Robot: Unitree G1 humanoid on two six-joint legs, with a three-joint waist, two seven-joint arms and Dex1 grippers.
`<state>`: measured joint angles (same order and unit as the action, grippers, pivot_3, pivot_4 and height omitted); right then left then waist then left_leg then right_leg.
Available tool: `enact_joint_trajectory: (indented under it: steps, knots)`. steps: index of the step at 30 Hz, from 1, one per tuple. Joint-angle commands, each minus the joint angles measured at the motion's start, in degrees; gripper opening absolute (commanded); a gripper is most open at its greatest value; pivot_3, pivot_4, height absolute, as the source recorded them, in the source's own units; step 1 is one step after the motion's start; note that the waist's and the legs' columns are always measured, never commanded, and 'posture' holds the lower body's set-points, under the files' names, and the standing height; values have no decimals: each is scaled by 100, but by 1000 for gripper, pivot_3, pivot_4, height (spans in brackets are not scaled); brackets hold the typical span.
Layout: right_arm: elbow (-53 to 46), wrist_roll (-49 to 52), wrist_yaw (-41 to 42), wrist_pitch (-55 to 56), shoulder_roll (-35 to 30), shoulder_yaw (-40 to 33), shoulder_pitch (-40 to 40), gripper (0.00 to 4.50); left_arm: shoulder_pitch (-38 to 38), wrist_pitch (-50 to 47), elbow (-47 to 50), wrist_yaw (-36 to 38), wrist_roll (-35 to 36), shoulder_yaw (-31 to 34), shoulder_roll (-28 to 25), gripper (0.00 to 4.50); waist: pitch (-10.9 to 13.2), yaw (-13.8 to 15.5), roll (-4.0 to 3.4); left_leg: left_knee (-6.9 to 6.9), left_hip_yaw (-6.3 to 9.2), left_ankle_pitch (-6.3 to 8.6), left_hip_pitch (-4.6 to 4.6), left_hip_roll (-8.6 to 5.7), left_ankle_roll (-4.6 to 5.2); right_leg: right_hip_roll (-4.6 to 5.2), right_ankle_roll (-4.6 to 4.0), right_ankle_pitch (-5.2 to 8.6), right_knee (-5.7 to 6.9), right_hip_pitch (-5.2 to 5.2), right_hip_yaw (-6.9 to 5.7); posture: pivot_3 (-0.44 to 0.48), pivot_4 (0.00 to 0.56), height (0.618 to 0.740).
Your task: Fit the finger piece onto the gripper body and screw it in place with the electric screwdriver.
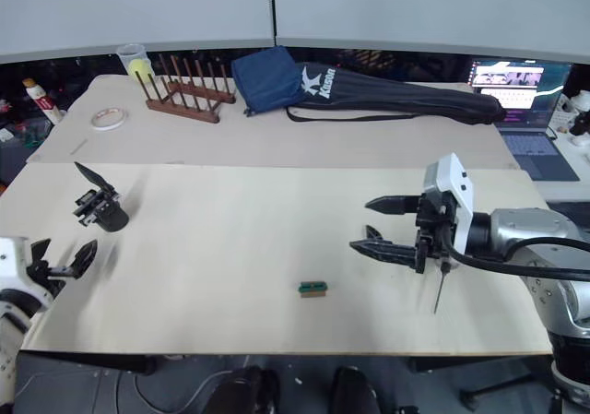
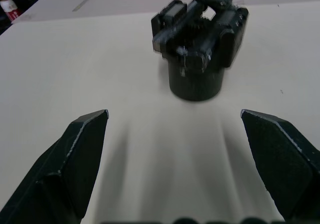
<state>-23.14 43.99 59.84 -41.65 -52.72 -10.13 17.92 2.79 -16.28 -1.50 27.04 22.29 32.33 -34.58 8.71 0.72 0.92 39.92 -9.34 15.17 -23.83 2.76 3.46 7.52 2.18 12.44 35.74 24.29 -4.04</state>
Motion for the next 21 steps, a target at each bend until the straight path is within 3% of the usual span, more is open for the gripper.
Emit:
enact_joint_trajectory:
  steps: [1, 7, 17, 20, 21]
  knots:
    - [-91, -165, 41, 296, 57, 88, 112, 4433, -457, 214, -359, -143, -249, -177, -124, 4500, 1, -7, 9, 0, -3, -20, 0, 0, -3, 0, 1, -1, 0, 1, 0, 0, 150, 740]
    - [-291, -130, -32, 330, 147, 34, -19, 4433, -1221, 420, -1209, -305, -512, -504, -19, 4500, 1, -15, 15, -1, -3, -26, 0, 3, -12, -7, 0, -4, 7, 4, -2, 0, 150, 740]
    - [-390, -22, -118, 253, 170, -63, -69, 4433, -1835, 792, -2094, -420, -642, -733, 50, 4500, 3, -15, 31, -1, -3, -27, 0, 4, -12, -7, 1, -4, 7, 3, -3, 0, 150, 740]
    - [-377, 2, -148, 257, 193, -44, -52, 4500, -1927, 1009, -2203, -302, -637, -791, 82, 3651, 4, -14, 37, 0, -3, -27, 0, 4, -13, -7, 1, -5, 8, 3, -3, 0, 150, 740]
    - [-379, 10, -163, 262, 205, -31, -57, 4500, -1898, 1042, -2151, -261, -637, -824, 90, 3171, 4, -14, 39, 0, -3, -28, 0, 4, -14, -7, 1, -5, 8, 3, -3, 0, 150, 740]
